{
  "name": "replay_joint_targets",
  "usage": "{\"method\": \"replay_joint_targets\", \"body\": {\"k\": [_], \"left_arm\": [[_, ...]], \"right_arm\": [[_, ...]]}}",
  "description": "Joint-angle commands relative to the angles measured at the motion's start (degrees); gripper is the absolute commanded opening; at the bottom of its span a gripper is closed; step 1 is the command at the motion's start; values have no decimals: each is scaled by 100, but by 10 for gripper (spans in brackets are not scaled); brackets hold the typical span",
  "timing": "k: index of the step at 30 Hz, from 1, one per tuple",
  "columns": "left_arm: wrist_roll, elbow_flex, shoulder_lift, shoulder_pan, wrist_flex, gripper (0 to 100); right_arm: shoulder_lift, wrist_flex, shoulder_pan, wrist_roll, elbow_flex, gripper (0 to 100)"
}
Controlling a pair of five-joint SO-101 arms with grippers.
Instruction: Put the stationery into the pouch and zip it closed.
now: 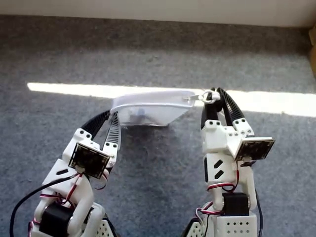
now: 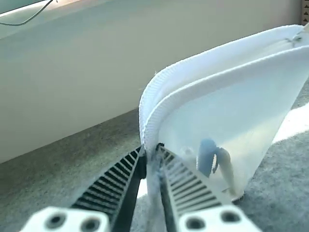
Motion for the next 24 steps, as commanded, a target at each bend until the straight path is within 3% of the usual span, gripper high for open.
{"method": "replay_joint_targets", "body": {"k": [1,6,10,13,18,24], "left_arm": [[97,119,-84,-330,-492,8],[97,145,-84,-330,-545,13],[325,163,-84,-330,-545,94],[1046,119,-84,-374,-545,146],[1152,119,-84,-374,-545,164],[1152,119,-84,-374,-545,164]], "right_arm": [[4,-215,330,-88,-31,5],[4,-215,330,-88,-31,9],[-31,-207,321,-88,-31,19],[-31,-189,171,-88,-13,96],[-40,-198,-31,-88,295,231],[-40,-198,-40,-88,286,250]]}}
